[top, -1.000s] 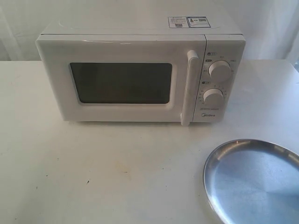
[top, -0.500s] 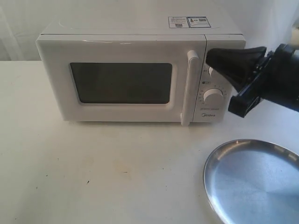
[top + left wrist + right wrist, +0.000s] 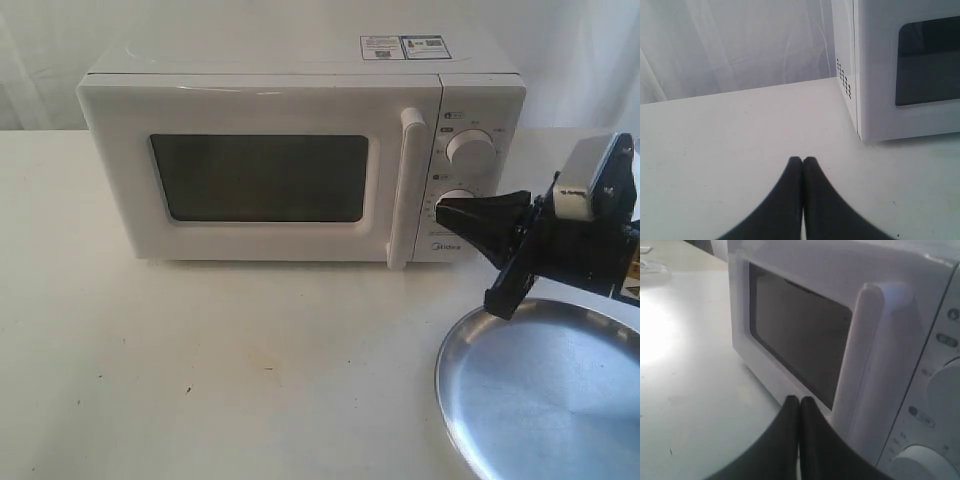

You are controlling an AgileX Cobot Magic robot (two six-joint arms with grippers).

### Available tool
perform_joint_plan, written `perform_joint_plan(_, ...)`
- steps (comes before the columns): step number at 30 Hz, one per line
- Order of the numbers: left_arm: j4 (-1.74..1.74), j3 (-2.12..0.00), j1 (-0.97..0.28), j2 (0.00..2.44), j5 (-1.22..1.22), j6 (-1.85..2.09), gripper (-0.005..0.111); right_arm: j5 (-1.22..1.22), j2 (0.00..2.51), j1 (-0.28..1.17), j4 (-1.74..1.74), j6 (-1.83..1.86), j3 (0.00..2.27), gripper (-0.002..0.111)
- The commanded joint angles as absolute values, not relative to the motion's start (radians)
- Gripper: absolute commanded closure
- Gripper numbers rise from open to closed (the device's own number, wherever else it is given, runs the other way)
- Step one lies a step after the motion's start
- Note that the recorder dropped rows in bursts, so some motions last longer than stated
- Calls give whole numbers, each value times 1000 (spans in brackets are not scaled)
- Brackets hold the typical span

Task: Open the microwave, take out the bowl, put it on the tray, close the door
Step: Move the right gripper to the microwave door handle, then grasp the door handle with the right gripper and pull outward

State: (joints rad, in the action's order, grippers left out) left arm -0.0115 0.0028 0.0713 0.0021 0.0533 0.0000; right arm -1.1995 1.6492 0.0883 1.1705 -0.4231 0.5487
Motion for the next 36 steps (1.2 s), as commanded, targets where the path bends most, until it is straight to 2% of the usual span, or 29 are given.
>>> perform_joint_plan(1, -7, 0, 69, 0, 52, 0, 107, -1221, 1741, 78, 1187, -274, 561, 108)
perform_joint_plan(7, -7, 0, 69, 0, 52, 0, 107, -1221, 1871, 78, 1229, -346, 667, 108)
perform_joint_plan(16, -7, 0, 69, 0, 52, 0, 107, -1221, 1874, 82, 1084, -362, 667, 107)
perform_joint_plan(19, -7, 0, 69, 0, 52, 0, 107, -1221, 1874, 93, 1088, -339, 667, 91)
perform_joint_plan(20, -7, 0, 69, 0, 52, 0, 107, -1221, 1874, 99, 1090, -339, 667, 83)
perform_joint_plan(21, -7, 0, 69, 0, 52, 0, 107, -1221, 1874, 108, 1094, -341, 667, 67)
perform_joint_plan(23, -7, 0, 69, 0, 52, 0, 107, -1221, 1874, 124, 1092, -341, 667, 55)
perform_joint_plan(27, -7, 0, 69, 0, 52, 0, 107, -1221, 1874, 168, 1038, -315, 667, 62)
perform_joint_plan(36, -7, 0, 69, 0, 52, 0, 107, -1168, 1876, 230, 1000, -349, 743, 62)
